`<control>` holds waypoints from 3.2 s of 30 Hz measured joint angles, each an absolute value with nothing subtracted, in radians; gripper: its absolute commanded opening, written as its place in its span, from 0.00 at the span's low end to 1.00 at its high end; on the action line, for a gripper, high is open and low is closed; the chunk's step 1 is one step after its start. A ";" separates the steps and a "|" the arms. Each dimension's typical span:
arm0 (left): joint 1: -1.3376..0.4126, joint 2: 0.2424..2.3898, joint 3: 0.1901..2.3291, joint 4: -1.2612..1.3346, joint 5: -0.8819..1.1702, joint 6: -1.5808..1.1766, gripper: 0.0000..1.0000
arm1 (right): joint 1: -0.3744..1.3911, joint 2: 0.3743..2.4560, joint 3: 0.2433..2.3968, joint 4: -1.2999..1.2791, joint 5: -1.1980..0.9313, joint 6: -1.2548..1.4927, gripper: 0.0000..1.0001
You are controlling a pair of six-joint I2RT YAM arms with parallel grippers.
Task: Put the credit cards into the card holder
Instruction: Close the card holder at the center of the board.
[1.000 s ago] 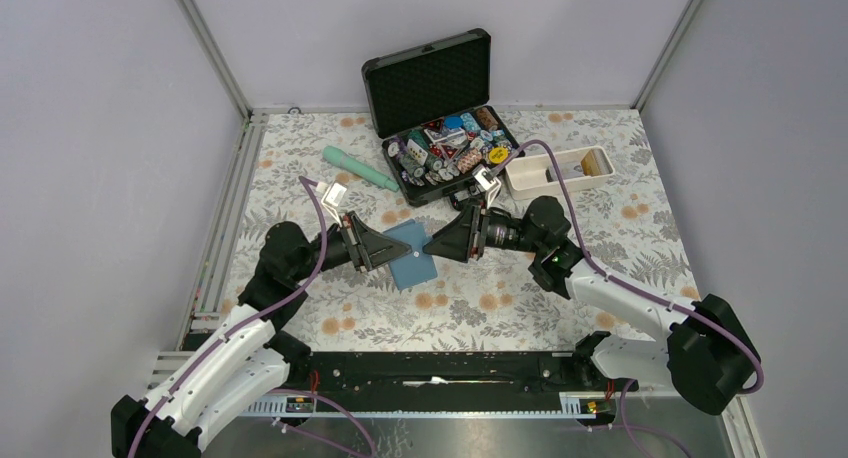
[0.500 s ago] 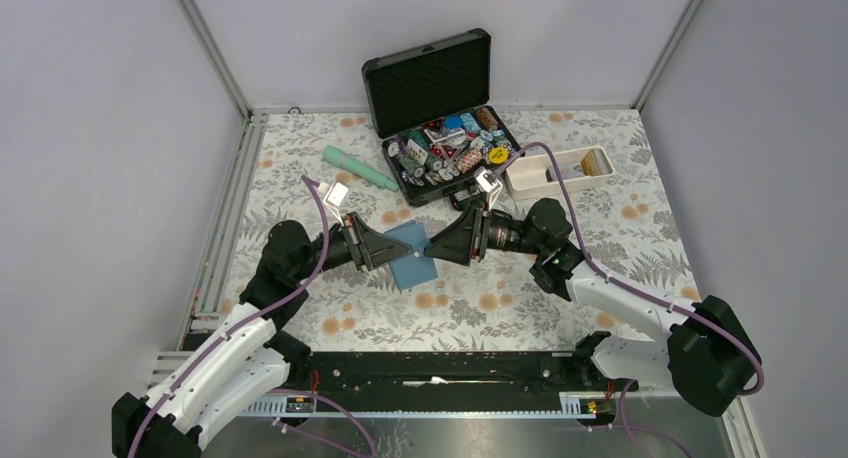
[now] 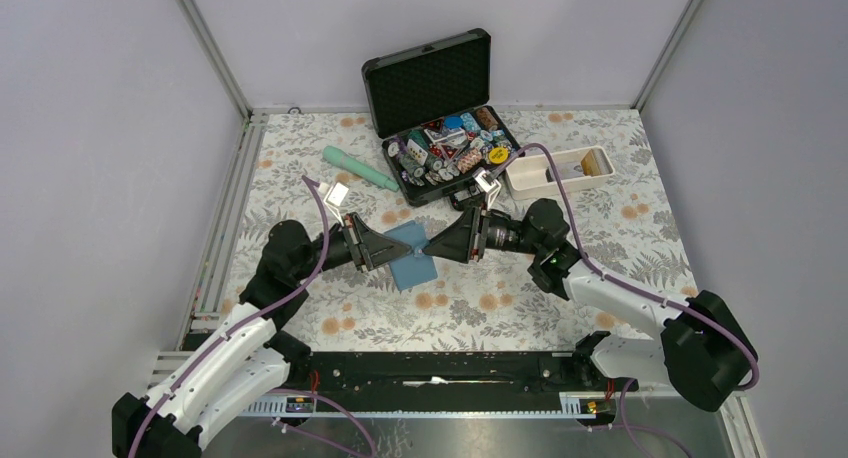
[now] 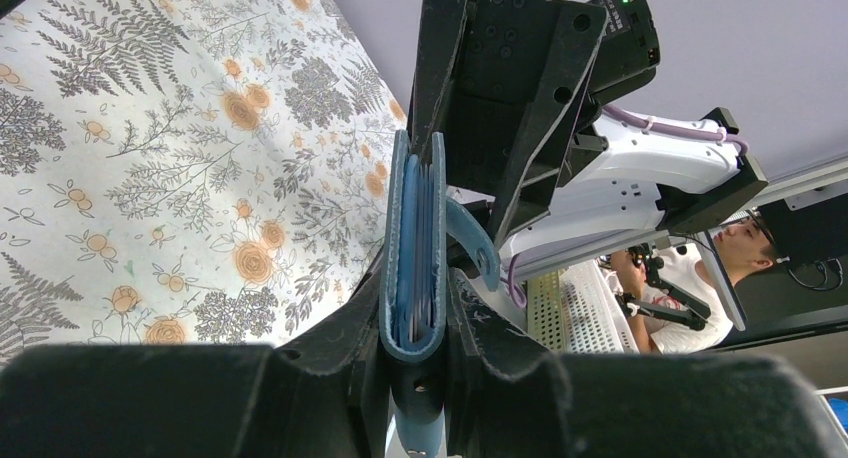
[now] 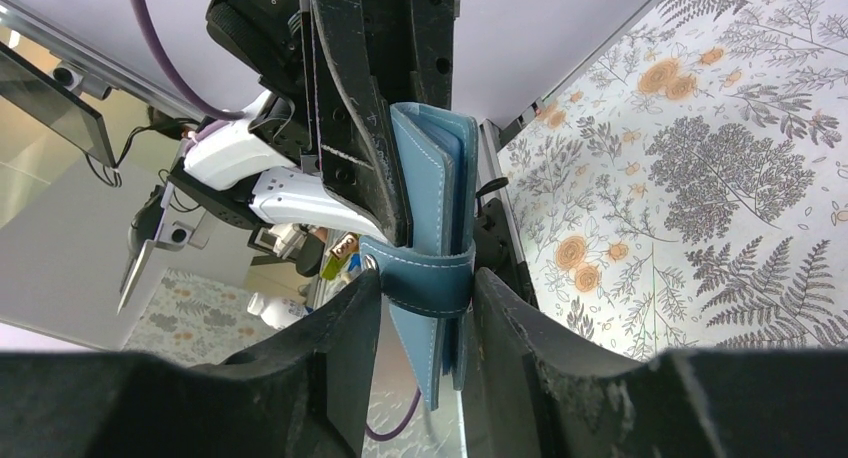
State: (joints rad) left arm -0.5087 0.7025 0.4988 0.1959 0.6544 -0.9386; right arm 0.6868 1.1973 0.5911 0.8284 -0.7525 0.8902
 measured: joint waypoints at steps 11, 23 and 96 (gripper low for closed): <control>-0.507 0.709 0.501 0.159 0.655 -0.933 0.00 | 0.685 1.238 0.591 0.829 -0.776 0.896 0.36; -0.507 0.723 0.503 0.144 0.657 -0.927 0.00 | 0.685 1.261 0.593 0.828 -0.806 0.899 0.45; -0.505 0.728 0.503 0.151 0.681 -0.916 0.00 | 0.686 1.308 0.649 0.826 -0.831 0.948 0.49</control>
State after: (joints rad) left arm -0.5053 0.7284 0.5034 0.1509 0.6811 -0.9165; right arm 0.6865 1.3079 0.6491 0.8265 -0.8314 0.9478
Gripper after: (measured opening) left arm 0.217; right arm 0.524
